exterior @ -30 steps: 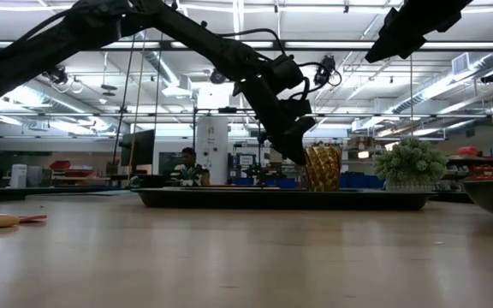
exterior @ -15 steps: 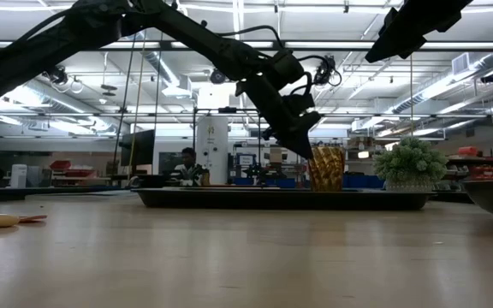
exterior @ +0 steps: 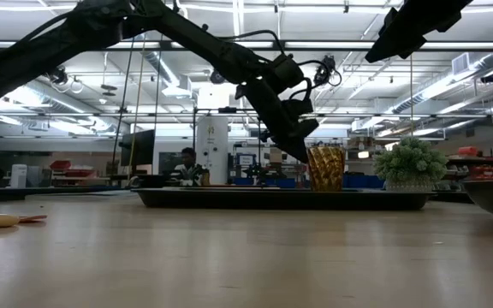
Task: Pick and place plate/cup/fork/spoon on tray
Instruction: Move the orange glass to the top right of the tray, then put the black plate on the black tray
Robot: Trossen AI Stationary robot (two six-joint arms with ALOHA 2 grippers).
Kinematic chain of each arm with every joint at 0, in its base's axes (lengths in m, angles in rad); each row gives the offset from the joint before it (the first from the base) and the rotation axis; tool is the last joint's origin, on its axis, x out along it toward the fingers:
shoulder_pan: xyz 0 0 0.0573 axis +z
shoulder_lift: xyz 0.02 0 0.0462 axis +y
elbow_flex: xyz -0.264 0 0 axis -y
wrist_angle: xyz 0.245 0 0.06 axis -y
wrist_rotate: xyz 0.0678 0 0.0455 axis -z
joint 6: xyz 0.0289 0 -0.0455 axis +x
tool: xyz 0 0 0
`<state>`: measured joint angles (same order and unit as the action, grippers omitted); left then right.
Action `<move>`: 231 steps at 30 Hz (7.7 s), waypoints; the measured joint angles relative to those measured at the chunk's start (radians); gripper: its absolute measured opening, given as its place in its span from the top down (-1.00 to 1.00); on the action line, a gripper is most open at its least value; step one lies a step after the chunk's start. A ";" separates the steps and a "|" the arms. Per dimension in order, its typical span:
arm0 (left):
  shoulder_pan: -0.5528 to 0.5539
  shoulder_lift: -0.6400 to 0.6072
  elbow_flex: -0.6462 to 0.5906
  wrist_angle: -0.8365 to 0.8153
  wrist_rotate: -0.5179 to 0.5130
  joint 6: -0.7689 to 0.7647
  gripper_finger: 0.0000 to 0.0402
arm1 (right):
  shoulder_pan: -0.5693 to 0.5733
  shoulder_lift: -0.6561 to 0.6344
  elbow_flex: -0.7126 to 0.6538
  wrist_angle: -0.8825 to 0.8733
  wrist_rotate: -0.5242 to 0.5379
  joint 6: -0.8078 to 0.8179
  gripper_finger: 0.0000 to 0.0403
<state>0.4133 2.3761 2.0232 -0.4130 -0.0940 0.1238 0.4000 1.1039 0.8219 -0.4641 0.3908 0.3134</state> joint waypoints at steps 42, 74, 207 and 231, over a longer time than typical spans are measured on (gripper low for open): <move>-0.002 0.012 -0.001 0.119 -0.024 -0.009 0.94 | 0.000 0.000 0.000 0.000 0.000 -0.002 0.42; -0.117 -0.107 -0.002 -0.275 0.381 -0.069 0.94 | 0.012 -0.136 0.000 -0.014 -0.153 -0.097 0.42; -0.592 0.107 -0.001 0.081 0.130 -0.806 0.97 | 0.130 -0.344 0.001 0.068 -0.156 -0.152 0.42; -0.511 0.002 -0.002 -0.086 0.096 -0.660 0.98 | 0.130 -0.344 0.001 0.067 -0.157 -0.148 0.42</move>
<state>-0.0978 2.3784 2.0216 -0.4990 0.0023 -0.5364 0.5304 0.7601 0.8227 -0.3969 0.2340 0.1650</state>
